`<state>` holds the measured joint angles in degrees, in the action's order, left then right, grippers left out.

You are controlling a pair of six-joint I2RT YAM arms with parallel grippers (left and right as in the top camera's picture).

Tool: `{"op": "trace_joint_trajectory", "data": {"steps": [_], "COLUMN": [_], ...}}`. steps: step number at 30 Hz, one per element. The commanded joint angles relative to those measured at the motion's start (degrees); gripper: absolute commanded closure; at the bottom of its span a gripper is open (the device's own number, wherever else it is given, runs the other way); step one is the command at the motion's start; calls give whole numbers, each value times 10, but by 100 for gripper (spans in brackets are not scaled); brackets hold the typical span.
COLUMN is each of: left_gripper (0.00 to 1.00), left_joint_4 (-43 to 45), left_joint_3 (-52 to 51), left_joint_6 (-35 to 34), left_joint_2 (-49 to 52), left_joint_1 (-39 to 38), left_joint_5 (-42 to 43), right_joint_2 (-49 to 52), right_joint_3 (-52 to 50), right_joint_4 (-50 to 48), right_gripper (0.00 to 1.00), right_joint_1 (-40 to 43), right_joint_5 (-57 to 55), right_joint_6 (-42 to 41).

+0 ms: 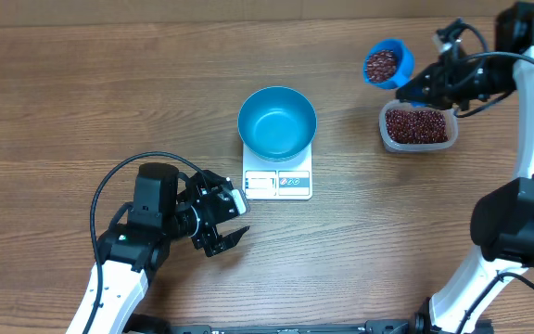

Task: Scoop item into bowl and weigh 150g on scale
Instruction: 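Lift the filled scoop and carry it left over the teal bowl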

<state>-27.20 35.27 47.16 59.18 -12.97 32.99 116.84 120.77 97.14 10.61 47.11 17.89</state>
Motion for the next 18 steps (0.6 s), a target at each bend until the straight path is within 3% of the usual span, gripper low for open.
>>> {"op": "trace_joint_trajectory", "data": {"steps": [1,18], "left_gripper": [1,1], "left_joint_4": [0,0], "left_joint_3": [-3,-3], "left_joint_6": [11,11], "left_joint_2": [4,4], "left_joint_1": [3,3], "left_joint_5": [9,9], "right_joint_2": [-18,-31], "right_joint_3": [21,21], "right_joint_4": [-1,-1], "right_gripper": [96,96], "right_joint_1": [-26,-126], "right_joint_5": [-21,-27], "right_joint_6": [-28,-49]}}
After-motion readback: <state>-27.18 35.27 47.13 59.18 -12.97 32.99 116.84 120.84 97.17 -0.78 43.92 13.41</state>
